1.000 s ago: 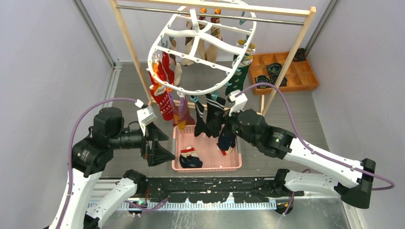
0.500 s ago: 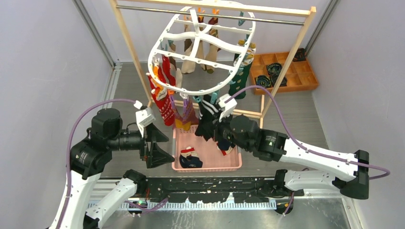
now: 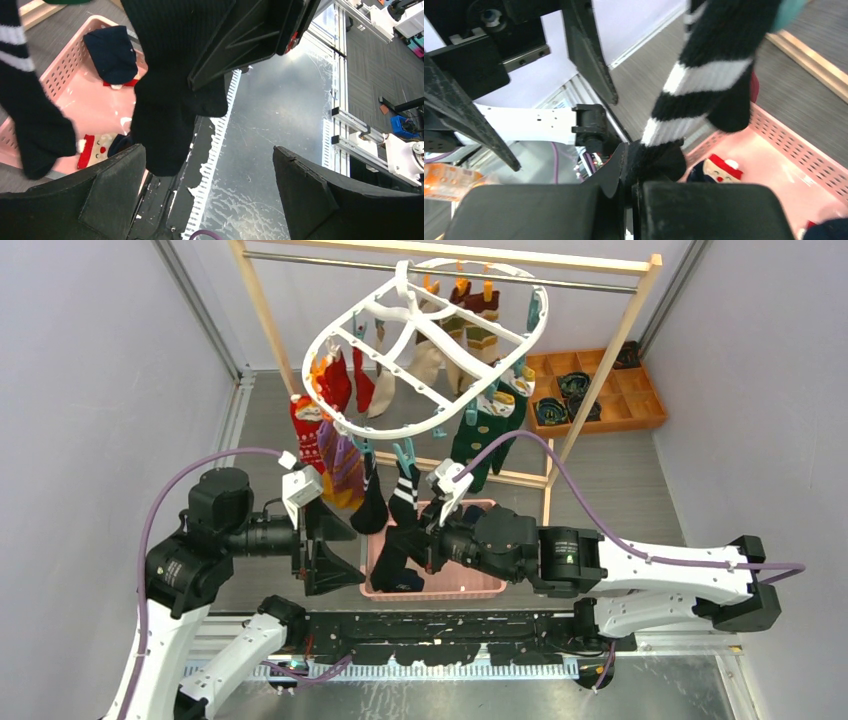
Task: Remove the socks clipped to the hanger
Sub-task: Remove the sock from the hanger.
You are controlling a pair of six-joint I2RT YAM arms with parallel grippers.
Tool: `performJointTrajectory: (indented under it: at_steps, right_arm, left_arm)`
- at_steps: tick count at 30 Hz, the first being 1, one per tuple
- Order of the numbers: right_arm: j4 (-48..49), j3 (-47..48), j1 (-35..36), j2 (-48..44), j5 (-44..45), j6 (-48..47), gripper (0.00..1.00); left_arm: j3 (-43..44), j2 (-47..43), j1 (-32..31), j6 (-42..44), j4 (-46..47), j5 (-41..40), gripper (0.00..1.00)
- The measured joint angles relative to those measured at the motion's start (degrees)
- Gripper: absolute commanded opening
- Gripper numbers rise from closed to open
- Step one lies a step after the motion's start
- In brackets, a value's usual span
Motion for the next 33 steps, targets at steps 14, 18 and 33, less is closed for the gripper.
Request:
performJointTrajectory:
  at_steps: [14,18,33]
  right_arm:
    - [10.8,0.4,0.0,2.1,-15.0,4.0,0.01]
    - [14.1,0.4,-0.1,2.8,-17.4,5.2,0.01]
    - [22.2,-3.4,-0.4,4.2,-14.1,9.8,0.30]
  left_arm:
    - [-2.8,-1.5,0.0,-0.6,2.0,1.4,0.99]
    - [-3.3,-1.7,0.0,-1.0,3.9,1.4,0.99]
    - [-7.3,-2.9,0.0,-5.4,10.1,7.1,0.06]
